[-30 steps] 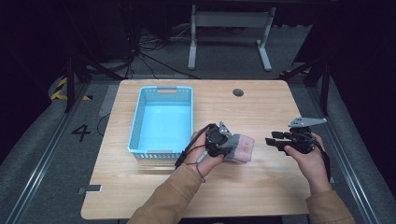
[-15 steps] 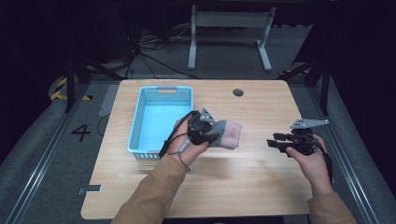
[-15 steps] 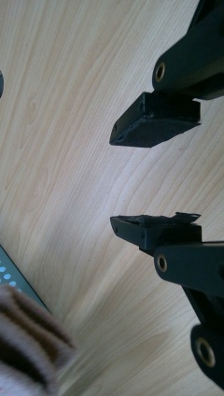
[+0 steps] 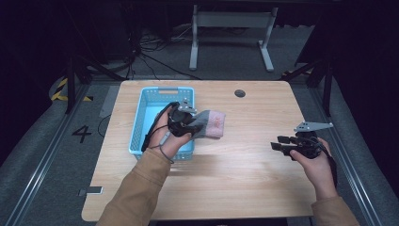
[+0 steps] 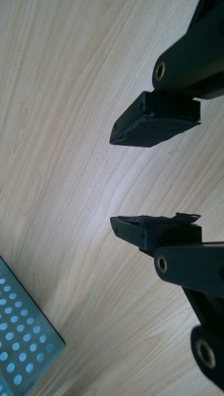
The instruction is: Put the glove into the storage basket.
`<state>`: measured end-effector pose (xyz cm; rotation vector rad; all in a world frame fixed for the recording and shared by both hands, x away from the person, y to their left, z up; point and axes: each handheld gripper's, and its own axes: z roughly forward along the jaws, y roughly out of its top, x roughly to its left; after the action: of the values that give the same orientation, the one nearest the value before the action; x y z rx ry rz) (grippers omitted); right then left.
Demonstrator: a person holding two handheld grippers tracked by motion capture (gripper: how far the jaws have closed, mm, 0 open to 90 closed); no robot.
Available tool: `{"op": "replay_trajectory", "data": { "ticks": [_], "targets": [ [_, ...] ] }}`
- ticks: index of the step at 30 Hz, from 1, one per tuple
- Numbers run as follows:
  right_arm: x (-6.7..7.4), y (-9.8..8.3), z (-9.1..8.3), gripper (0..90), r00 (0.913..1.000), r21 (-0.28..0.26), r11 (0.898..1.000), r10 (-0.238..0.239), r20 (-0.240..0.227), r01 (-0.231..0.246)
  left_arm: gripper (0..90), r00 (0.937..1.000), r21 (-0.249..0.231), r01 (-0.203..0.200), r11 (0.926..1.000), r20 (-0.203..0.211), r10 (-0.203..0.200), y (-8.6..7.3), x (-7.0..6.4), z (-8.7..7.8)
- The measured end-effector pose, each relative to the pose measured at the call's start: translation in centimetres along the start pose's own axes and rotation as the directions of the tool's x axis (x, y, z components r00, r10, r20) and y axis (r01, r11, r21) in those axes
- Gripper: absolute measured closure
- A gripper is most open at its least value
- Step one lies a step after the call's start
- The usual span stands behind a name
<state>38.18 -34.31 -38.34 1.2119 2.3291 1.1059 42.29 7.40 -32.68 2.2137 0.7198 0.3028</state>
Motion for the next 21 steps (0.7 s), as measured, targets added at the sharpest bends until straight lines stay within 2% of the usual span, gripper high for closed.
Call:
{"op": "replay_trajectory", "data": {
  "ticks": [6,9,11,17,21],
  "targets": [
    [-0.1,-0.3,-0.2,54.1,0.9999,0.001,1.000,0.007,0.008,-0.007,69.2,0.9995,0.003,0.010,0.9999,-0.029,-0.010,-0.7,1.6,-1.3],
    [-0.1,-0.5,-0.3,53.8,0.9999,0.004,1.000,0.012,0.011,-0.012,69.1,0.9978,0.010,0.024,0.9997,-0.061,-0.023,-1.2,2.3,-1.8],
    [-0.1,-0.5,-0.2,53.8,0.9999,0.007,1.000,0.011,0.013,-0.011,69.1,0.9975,0.004,0.041,0.9992,-0.058,-0.040,-1.5,3.0,-2.2],
    [0.0,-0.6,-0.1,53.6,0.9999,0.010,1.000,0.008,0.011,-0.008,69.1,0.9932,0.027,0.070,0.9972,-0.095,-0.067,-2.6,4.9,-2.8],
    [0.0,-0.8,-0.1,53.5,0.9998,0.015,1.000,0.011,0.015,-0.011,69.0,0.9926,0.032,0.075,0.9966,-0.098,-0.072,-3.2,6.1,-3.1]
  ]
}}
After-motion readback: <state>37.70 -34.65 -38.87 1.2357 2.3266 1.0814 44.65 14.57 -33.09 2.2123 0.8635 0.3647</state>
